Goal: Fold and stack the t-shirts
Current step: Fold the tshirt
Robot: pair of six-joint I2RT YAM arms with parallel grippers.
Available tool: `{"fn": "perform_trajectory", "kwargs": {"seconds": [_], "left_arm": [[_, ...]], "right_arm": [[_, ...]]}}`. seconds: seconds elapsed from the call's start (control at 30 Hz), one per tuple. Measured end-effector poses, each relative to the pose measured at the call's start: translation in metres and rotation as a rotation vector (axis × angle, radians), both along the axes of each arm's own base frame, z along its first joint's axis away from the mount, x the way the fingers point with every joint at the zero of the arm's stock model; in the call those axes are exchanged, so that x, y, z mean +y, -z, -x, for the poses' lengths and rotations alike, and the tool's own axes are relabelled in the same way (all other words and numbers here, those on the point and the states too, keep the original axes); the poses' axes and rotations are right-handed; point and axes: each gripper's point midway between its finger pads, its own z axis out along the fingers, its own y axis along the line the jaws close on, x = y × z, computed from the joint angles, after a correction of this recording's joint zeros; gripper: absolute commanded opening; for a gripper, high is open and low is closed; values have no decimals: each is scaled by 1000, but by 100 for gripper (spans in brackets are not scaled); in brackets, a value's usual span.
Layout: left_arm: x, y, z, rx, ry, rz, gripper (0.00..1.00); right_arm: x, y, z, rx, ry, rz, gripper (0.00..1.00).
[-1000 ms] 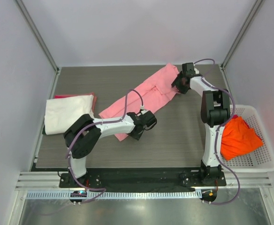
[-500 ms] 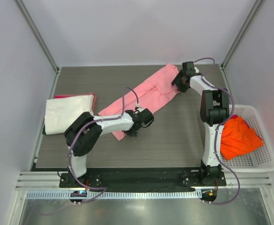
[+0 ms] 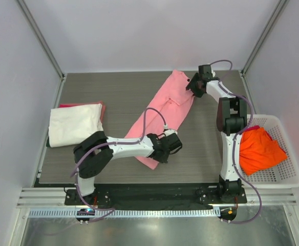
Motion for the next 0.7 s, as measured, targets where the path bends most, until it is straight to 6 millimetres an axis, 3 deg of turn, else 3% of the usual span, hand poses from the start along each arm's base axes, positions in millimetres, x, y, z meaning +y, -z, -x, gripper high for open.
{"fn": "perform_trajectory", "kwargs": {"seconds": [0.13,0.23,0.27,0.33,0.43,0.53,0.7], "left_arm": [[-61,-2,24,45,30,125,0],[-116,-6,38,78,54,244,19],[-129,-7,42,85,60,271,37],[-148,-12,54,93,76,322,60],[-154,-22,66,99,87,369,73],[-137,-40,75,103,99,392,73],[-101,-101,59,91,72,531,73]], "right_arm": [[3,0,-4,-5,-24,-4,60],[8,-2,-9,-15,-47,-5,61],[9,-2,-11,-19,-57,-2,61],[13,-2,-12,-23,-75,6,61],[19,-2,-10,-24,-96,17,62],[22,-2,-10,-25,-106,24,63],[12,-3,-5,-22,-56,82,65]]}}
